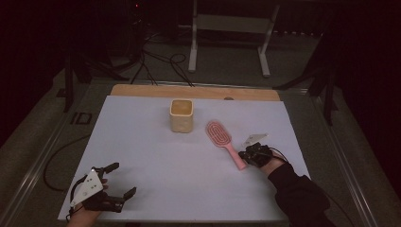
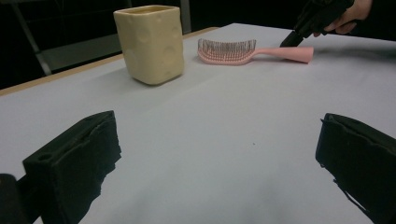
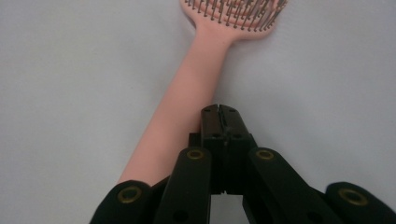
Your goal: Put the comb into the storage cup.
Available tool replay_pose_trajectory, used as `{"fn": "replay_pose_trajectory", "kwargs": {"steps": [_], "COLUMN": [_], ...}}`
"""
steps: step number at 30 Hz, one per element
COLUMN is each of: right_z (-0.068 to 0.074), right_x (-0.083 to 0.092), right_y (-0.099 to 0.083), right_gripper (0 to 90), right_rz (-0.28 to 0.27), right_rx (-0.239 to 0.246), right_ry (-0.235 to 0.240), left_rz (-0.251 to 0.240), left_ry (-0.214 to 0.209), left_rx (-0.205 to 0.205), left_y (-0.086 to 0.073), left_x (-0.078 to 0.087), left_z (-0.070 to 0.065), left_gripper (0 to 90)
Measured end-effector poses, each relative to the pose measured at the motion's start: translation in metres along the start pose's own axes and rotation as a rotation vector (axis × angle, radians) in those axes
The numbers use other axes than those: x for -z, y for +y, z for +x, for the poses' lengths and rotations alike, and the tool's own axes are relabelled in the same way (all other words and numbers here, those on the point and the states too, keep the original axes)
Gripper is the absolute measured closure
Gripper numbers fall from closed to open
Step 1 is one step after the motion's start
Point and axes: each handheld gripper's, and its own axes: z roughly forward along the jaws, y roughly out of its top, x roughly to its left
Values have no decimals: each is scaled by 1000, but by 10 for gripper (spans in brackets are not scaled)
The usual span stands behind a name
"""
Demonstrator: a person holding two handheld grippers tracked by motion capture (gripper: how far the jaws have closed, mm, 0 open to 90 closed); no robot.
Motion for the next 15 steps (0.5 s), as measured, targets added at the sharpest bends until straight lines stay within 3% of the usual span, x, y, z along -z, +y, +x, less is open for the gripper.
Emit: {"fn": "replay_pose_trajectory", "kwargs": {"steps": [15], "right_z": [16], "right_x": [-1], "right_y": [5], "right_gripper": [900], "right_rz": [5], "right_rx": [30], "right_ry": [31], "left_rz": [0], "left_ry": [1], "left_rx": [-2], "left_y": [0], "left_x": [0], "left_z": [0], "left_gripper": [0]}}
